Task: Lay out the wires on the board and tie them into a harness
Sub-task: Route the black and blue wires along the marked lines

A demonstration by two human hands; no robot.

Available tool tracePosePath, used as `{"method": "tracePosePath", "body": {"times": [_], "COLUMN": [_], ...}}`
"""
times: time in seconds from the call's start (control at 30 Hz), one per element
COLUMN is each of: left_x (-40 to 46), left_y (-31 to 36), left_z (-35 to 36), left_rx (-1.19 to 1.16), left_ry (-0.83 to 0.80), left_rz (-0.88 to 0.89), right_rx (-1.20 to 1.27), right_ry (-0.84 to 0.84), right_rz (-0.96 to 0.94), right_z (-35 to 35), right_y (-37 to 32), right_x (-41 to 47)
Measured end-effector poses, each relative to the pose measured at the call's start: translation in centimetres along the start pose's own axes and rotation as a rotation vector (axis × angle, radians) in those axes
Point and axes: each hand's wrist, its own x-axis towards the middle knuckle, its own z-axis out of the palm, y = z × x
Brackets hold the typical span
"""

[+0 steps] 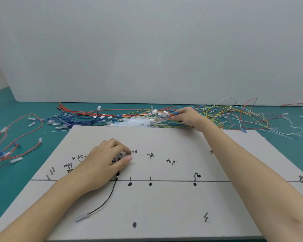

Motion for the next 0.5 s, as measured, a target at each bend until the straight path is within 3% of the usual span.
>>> {"method": "tracePosePath", "body": {"times": [0.17, 0.5], "left_x": [-0.1, 0.0], "left_y": [0.1, 0.0], "left_z": [-0.1, 0.0], "left_rx": [-0.002, -0.006], "left_ry": [-0.004, 0.003], "left_rz": [-0.005, 0.006], "right_rx": [0.154, 0.044], "right_ry": [0.135, 0.113], "right_rz": [-0.027, -0.047], "right_z": [-0.4, -0.1], "right_y": [-1.3, -1.0], "right_x": [0.0, 0.1]}}
